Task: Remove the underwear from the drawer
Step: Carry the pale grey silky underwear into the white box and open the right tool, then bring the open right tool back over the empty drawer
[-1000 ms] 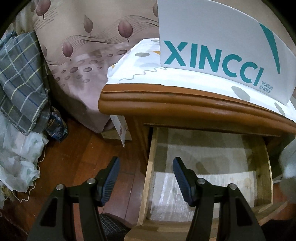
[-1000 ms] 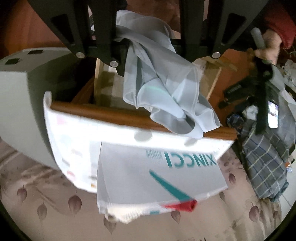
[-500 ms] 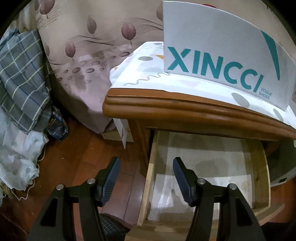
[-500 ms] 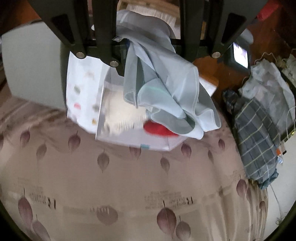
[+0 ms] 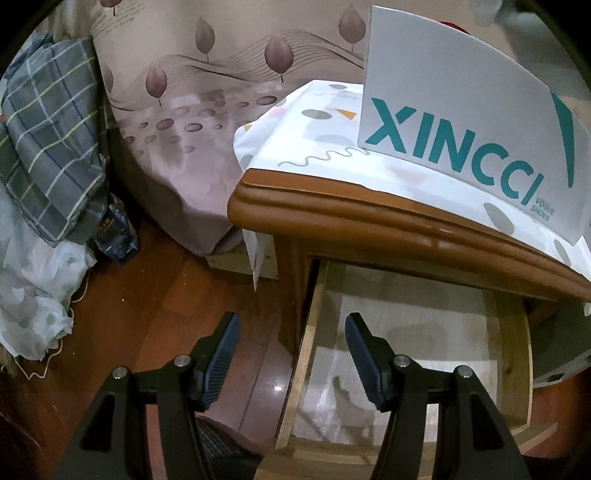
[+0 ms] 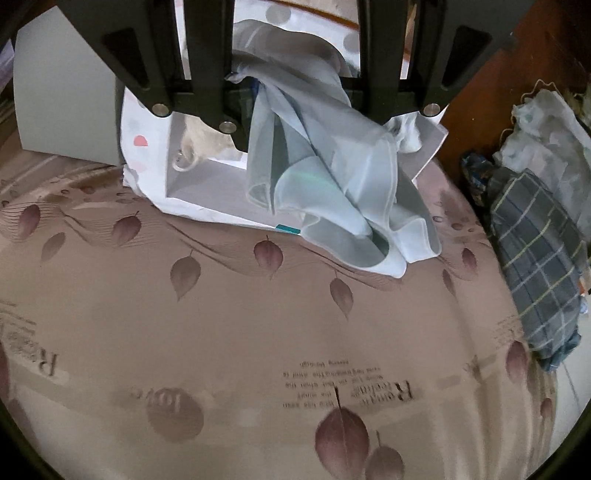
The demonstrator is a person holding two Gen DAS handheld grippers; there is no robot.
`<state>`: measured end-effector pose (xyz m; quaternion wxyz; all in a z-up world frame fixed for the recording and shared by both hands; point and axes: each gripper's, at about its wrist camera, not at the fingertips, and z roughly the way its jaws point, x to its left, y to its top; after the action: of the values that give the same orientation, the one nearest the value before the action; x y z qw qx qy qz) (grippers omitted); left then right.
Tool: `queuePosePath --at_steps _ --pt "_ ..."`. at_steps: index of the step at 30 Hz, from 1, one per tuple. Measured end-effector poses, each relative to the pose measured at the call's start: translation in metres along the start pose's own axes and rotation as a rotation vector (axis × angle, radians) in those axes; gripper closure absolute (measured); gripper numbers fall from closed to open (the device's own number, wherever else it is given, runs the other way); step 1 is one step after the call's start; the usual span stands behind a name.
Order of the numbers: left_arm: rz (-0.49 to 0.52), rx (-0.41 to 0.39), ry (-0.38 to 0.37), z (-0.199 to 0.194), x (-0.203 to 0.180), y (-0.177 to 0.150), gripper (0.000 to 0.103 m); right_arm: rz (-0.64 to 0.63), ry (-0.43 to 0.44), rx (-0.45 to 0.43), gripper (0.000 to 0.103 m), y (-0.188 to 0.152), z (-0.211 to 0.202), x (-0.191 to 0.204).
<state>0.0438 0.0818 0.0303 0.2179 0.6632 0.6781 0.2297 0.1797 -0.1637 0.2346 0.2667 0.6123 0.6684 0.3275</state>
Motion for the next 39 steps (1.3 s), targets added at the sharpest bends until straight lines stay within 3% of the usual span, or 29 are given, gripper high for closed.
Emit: queuePosePath --at_steps 13,15,17,19,31,39 --pt "0.007 0.010 -0.009 0.002 -0.002 0.000 0.042 0.092 -0.021 0.124 0.073 -0.002 0.107 -0.011" --pt "0.011 0.012 -0.008 0.002 -0.003 0.000 0.042 0.098 -0.025 0.129 0.067 -0.001 0.113 -0.012" --pt "0.012 0.009 -0.008 0.002 -0.004 0.000 0.042 0.112 -0.028 0.148 0.053 -0.002 0.121 -0.014" --pt "0.011 0.010 -0.012 0.001 -0.004 0.000 0.042 0.121 -0.040 0.161 0.048 -0.002 0.126 -0.016" --pt "0.019 0.006 -0.015 0.000 -0.007 -0.001 0.042 0.177 -0.028 0.155 0.017 0.000 0.118 -0.027" --pt "0.041 0.006 -0.009 0.002 -0.015 -0.002 0.042 0.110 -0.018 0.141 0.015 -0.007 0.089 -0.009"
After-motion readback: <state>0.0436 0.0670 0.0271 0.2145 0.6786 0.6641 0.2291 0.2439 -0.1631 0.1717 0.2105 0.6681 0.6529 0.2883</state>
